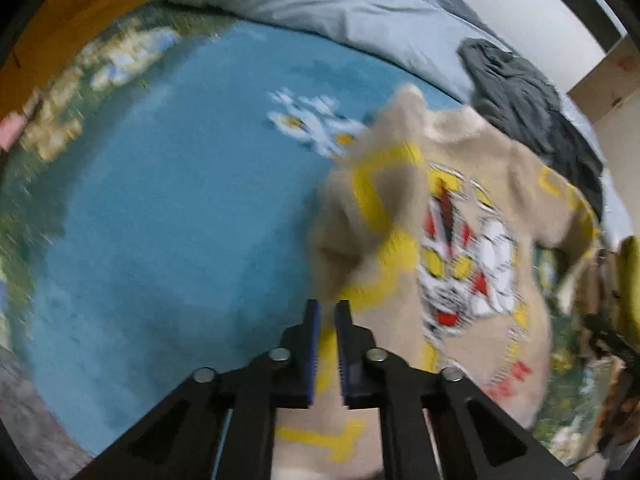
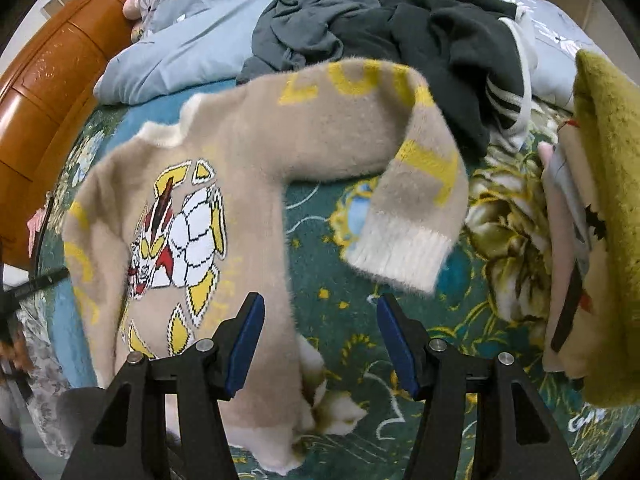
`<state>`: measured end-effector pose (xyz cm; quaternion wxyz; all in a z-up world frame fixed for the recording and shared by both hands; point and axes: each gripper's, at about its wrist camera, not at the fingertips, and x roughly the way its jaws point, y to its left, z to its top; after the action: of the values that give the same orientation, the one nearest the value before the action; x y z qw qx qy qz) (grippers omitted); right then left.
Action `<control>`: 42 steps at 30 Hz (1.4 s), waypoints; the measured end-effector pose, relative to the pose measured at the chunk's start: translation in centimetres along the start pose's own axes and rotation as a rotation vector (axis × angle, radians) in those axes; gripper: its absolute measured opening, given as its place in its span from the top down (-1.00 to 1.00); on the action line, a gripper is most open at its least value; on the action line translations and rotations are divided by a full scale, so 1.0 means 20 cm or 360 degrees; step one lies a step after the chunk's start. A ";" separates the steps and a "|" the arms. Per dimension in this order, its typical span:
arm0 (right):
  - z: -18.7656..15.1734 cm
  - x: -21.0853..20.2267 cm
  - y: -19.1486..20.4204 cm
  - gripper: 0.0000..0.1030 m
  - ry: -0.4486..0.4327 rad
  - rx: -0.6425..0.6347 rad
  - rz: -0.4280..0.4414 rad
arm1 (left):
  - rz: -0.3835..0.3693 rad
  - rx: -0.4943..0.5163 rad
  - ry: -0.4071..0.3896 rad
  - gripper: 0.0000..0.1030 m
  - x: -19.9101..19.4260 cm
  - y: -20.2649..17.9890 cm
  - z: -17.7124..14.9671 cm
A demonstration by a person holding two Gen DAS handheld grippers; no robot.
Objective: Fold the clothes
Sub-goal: 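Lift and shake the sweater out with both grippers over the blanket, then lay the sweater flat, front up, on the blanket with both grippers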
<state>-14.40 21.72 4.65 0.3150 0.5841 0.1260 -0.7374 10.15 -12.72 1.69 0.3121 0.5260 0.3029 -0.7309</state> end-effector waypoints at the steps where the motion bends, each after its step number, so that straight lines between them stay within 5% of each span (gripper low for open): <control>1: -0.01 0.00 -0.01 -0.16 0.0012 0.0013 -0.0003 | 0.0051 0.0007 -0.0004 0.88 -0.01 0.04 0.05; 6: -0.05 0.02 -0.09 -0.16 0.0073 0.0097 -0.0002 | 0.0244 -0.0104 0.0040 0.89 -0.01 0.24 0.28; 10: -0.11 0.09 -0.10 -0.16 0.0153 0.0108 -0.0030 | -0.0064 -0.0297 -0.0065 0.86 -0.03 0.24 0.28; 14: -0.14 0.16 -0.09 -0.16 0.0246 0.0113 -0.0038 | -0.0141 -0.0204 -0.0040 0.77 0.02 0.14 0.14; 18: -0.13 0.17 -0.05 -0.16 0.0255 0.0084 -0.0027 | -0.0202 -0.0093 -0.0002 -0.21 0.07 0.03 -0.01; 23: -0.12 0.18 0.01 -0.16 0.0253 0.0036 -0.0012 | -0.0249 0.0035 0.0067 -0.21 0.16 -0.08 -0.19; 24: -0.13 0.19 0.02 -0.16 0.0262 0.0033 -0.0012 | -0.0209 0.0057 0.0086 -0.04 0.18 -0.08 -0.21; 25: -0.14 0.19 0.02 -0.16 0.0270 0.0032 -0.0012 | -0.0163 0.0089 0.0097 0.42 0.20 -0.08 -0.22; 27: -0.15 0.21 0.02 -0.16 0.0292 0.0038 -0.0013 | -0.0096 0.0135 0.0123 0.84 0.22 -0.06 -0.23; 30: -0.17 0.21 0.01 -0.16 0.0305 0.0047 -0.0012 | -0.0038 0.0181 0.0129 0.84 0.19 0.00 -0.17; 34: -0.16 0.20 0.00 -0.16 0.0291 0.0054 -0.0021 | 0.0300 0.0305 0.0113 0.84 0.15 0.14 0.04; 38: -0.17 0.17 -0.02 -0.16 0.0270 0.0063 -0.0026 | 0.0569 0.0199 0.0114 0.77 0.13 0.34 0.26; 42: -0.18 0.12 -0.06 -0.16 0.0228 0.0062 -0.0051 | 0.0628 0.0048 0.0193 0.73 0.20 0.47 0.38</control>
<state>-12.50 23.90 1.12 0.2818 0.6393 0.1433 -0.7009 11.99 -24.93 -1.19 0.4224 0.6228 0.2014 -0.6270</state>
